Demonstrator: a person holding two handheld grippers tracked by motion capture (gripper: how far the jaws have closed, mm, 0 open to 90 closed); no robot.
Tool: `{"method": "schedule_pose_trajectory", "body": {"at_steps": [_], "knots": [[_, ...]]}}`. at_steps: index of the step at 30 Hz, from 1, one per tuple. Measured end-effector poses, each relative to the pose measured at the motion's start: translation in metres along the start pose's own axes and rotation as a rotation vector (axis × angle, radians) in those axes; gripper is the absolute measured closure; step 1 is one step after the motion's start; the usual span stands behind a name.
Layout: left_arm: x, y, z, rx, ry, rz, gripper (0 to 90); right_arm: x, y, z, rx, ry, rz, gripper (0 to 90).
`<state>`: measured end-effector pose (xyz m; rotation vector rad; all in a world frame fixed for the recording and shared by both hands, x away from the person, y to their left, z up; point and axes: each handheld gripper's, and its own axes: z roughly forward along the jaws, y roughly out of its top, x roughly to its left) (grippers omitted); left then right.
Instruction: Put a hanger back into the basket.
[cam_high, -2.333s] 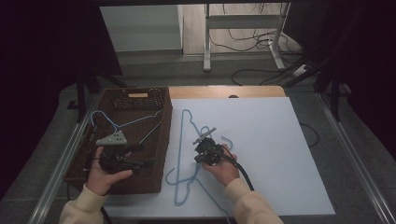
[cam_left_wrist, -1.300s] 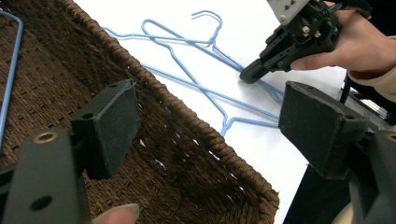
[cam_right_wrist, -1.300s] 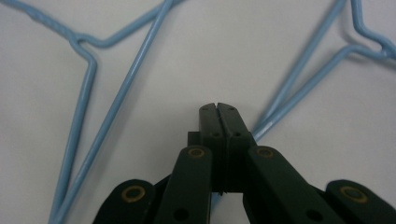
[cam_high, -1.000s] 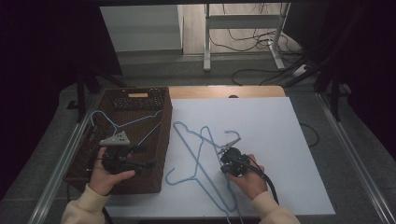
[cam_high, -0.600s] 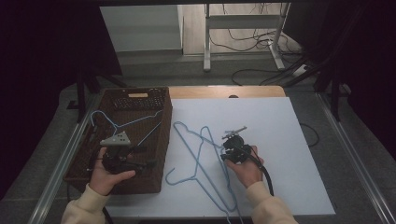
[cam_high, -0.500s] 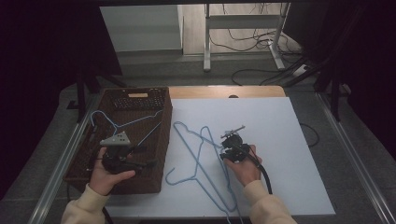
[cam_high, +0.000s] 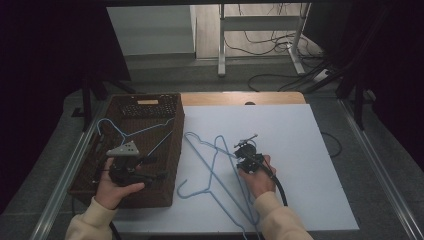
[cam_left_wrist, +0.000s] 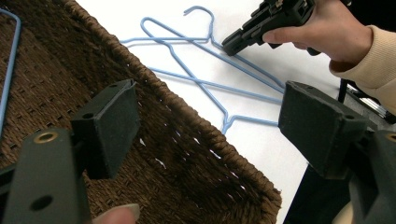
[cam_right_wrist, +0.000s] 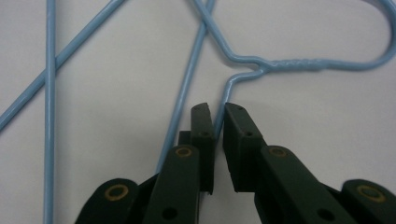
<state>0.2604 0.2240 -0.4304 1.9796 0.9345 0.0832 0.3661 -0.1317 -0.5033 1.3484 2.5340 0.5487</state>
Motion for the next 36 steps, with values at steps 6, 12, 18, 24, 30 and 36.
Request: {"method": "schedule_pose_trajectory", "body": {"at_steps": [6,12,18,24,30,36], "knots": [[0.0,0.0,0.0,-0.004,0.001,-0.004,20.7,-0.004,0.001,-0.001,0.014,-0.02,0.012,85.9],[0.001,0.0,0.0,-0.003,0.001,-0.004,20.7,-0.023,-0.006,-0.01,-0.056,0.0,0.041,87.3],[-0.001,0.0,0.0,-0.008,0.002,0.001,20.8,-0.029,-0.015,-0.029,-0.127,0.018,-0.004,87.4],[-0.004,0.002,0.001,-0.006,0.001,0.012,21.0,-0.04,-0.032,-0.053,-0.197,0.076,-0.062,87.4],[-0.01,0.006,0.003,-0.005,-0.003,0.03,21.1,-0.052,-0.049,-0.071,-0.222,0.135,-0.101,87.5],[-0.017,0.012,0.01,0.008,-0.012,0.053,21.3,-0.057,-0.062,-0.078,-0.212,0.157,-0.13,87.5]]}}
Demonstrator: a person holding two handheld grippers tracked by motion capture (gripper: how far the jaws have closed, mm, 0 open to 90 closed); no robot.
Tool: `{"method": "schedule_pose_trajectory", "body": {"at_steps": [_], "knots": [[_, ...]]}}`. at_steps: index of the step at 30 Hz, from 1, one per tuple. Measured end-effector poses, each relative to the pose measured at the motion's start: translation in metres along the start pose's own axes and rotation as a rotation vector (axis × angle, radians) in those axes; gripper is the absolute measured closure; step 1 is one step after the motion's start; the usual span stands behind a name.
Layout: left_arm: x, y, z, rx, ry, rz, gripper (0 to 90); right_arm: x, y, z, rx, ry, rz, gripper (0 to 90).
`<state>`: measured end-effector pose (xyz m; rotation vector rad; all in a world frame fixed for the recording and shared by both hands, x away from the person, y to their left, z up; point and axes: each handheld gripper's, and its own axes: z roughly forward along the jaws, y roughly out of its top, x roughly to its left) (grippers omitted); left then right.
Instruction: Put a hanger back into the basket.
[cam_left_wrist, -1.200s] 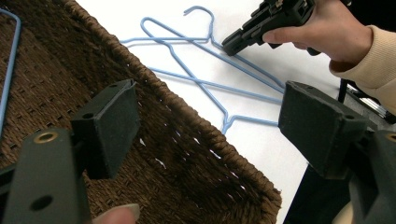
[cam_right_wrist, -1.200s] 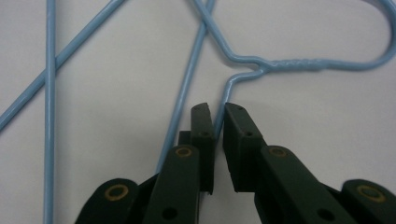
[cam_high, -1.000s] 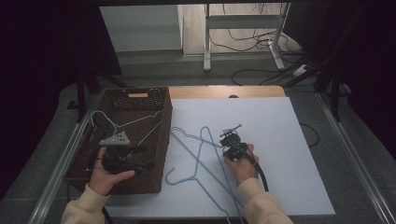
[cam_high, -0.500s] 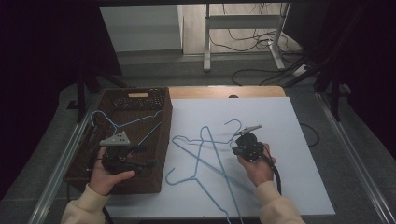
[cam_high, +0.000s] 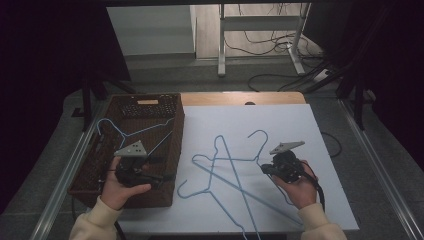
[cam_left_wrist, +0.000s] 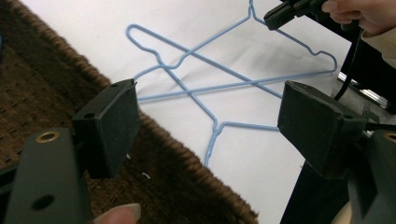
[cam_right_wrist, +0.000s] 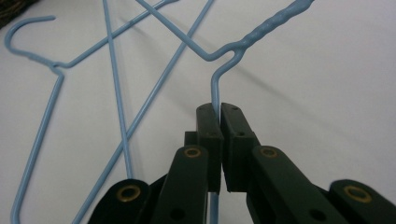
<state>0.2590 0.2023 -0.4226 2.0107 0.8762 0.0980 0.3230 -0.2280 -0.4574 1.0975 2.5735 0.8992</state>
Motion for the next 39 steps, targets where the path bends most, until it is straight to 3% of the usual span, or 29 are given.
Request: {"method": "schedule_pose_trajectory", "body": {"at_steps": [12,21,25,31,39], "knots": [[-0.013,0.013,0.019,0.034,-0.018,0.049,21.4,0.002,-0.016,-0.013,0.009,0.051,-0.062,87.4],[-0.027,0.036,0.055,0.072,-0.072,0.085,21.5,-0.001,-0.02,-0.014,0.023,0.083,-0.088,87.4],[-0.032,0.042,0.077,0.111,-0.103,0.09,22.1,-0.001,-0.021,-0.013,0.03,0.102,-0.102,87.4],[-0.041,0.047,0.095,0.145,-0.129,0.106,22.5,0.0,-0.021,-0.013,0.032,0.117,-0.122,87.4],[-0.048,0.05,0.119,0.191,-0.155,0.085,23.8,0.001,-0.021,-0.013,0.034,0.133,-0.139,87.3]]}}
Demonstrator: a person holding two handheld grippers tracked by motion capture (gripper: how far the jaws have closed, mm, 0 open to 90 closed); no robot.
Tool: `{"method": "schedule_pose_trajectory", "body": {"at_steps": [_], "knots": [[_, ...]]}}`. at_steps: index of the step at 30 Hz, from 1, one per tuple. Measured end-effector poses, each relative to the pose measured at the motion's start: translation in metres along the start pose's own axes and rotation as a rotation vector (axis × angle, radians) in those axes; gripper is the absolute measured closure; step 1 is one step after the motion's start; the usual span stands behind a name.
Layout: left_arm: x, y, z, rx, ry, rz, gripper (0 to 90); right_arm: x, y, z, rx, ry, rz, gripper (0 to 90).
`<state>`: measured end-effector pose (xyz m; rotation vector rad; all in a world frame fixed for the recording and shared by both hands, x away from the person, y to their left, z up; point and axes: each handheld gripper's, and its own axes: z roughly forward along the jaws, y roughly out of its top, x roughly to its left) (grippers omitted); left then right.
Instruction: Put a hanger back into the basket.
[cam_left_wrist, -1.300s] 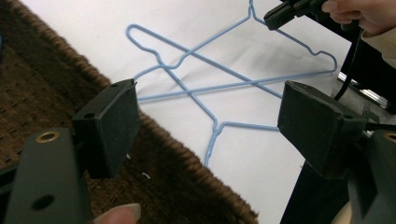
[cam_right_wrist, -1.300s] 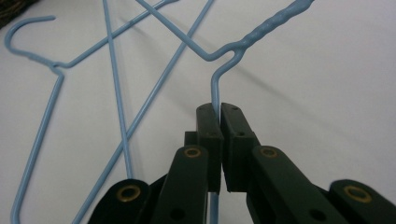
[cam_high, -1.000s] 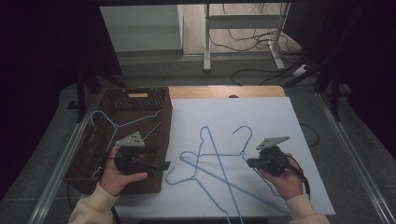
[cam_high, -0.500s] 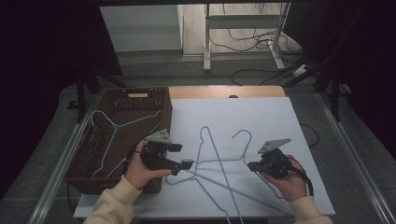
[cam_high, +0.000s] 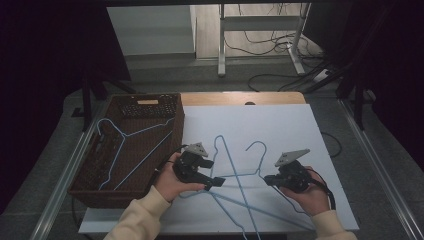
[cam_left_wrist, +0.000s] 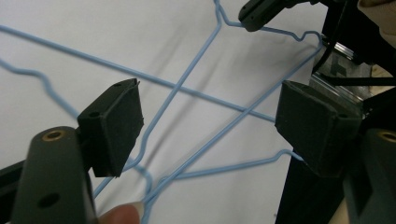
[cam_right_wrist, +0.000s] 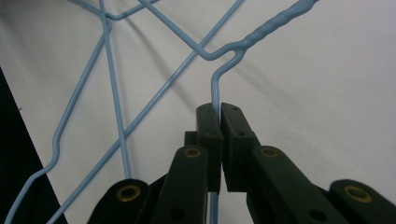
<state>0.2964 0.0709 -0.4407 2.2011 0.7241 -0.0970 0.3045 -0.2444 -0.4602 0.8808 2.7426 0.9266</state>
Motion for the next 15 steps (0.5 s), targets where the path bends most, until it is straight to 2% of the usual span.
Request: {"method": "schedule_pose_trajectory", "body": {"at_steps": [3,7,8,10,15], "knots": [[-0.003,0.003,0.013,0.023,-0.007,0.012,24.3,0.0,0.0,0.0,0.003,0.004,-0.003,87.4],[0.001,0.005,0.034,0.054,-0.013,-0.001,26.4,0.001,0.0,0.001,0.003,0.009,-0.008,87.3],[0.001,0.005,0.034,0.054,-0.013,-0.001,27.0,0.001,0.0,0.001,0.003,0.009,-0.008,87.3],[0.006,0.004,0.043,0.057,0.002,-0.01,28.7,0.001,0.0,0.001,0.002,0.012,-0.014,87.3],[0.013,0.001,0.052,0.062,0.025,-0.023,33.7,0.002,0.0,0.002,0.002,0.016,-0.021,87.4]]}}
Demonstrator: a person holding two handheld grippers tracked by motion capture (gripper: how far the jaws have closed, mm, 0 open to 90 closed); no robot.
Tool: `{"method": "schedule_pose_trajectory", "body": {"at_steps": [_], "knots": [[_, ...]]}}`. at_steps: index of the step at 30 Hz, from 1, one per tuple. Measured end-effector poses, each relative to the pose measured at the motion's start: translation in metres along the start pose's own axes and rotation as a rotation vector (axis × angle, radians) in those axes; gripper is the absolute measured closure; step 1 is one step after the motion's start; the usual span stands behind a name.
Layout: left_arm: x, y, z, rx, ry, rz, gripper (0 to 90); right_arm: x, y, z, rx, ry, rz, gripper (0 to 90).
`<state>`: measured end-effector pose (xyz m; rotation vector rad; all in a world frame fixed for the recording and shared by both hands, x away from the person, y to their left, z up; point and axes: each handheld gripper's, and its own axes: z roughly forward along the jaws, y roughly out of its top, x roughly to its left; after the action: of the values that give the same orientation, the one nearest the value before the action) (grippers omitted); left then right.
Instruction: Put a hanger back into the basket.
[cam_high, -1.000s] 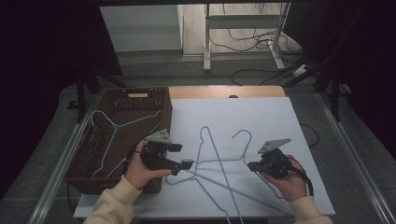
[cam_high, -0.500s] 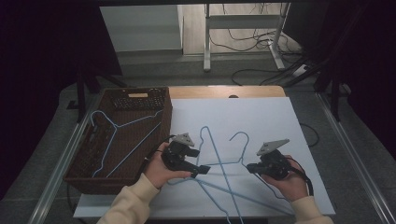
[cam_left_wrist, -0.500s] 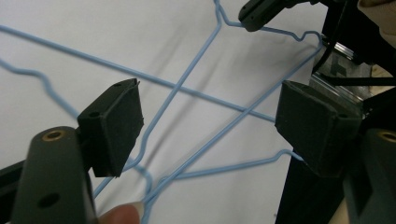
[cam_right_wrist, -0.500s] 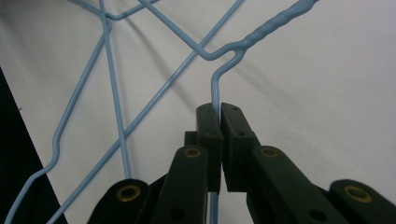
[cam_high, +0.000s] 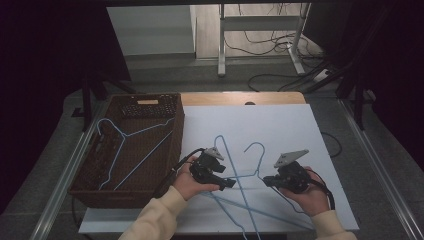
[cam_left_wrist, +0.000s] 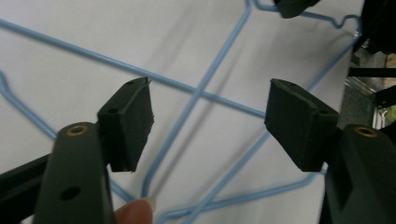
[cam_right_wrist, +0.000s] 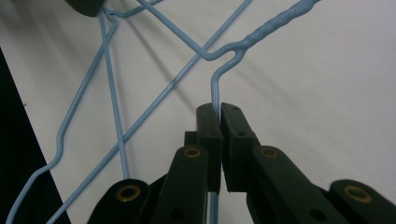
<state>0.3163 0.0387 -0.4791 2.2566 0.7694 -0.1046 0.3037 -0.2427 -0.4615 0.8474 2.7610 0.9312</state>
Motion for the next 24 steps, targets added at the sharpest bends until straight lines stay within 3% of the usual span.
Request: {"method": "schedule_pose_trajectory", "body": {"at_steps": [8,14,15,18,24], "knots": [[0.005,-0.003,0.015,0.025,0.009,0.036,50.2,0.001,0.002,0.001,-0.007,0.008,-0.015,87.3],[0.0,-0.006,0.027,0.085,0.061,0.078,68.9,0.001,0.003,0.001,-0.01,0.008,-0.02,87.3],[0.0,-0.006,0.027,0.095,0.052,0.082,74.8,0.002,0.003,0.001,-0.008,0.004,-0.022,87.3],[-0.007,-0.007,0.028,0.137,0.04,0.128,80.1,0.001,0.002,0.0,-0.015,0.0,-0.021,86.9],[-0.018,-0.008,0.026,0.152,-0.011,0.163,86.1,-0.001,0.0,-0.001,-0.03,-0.019,-0.012,85.6]]}}
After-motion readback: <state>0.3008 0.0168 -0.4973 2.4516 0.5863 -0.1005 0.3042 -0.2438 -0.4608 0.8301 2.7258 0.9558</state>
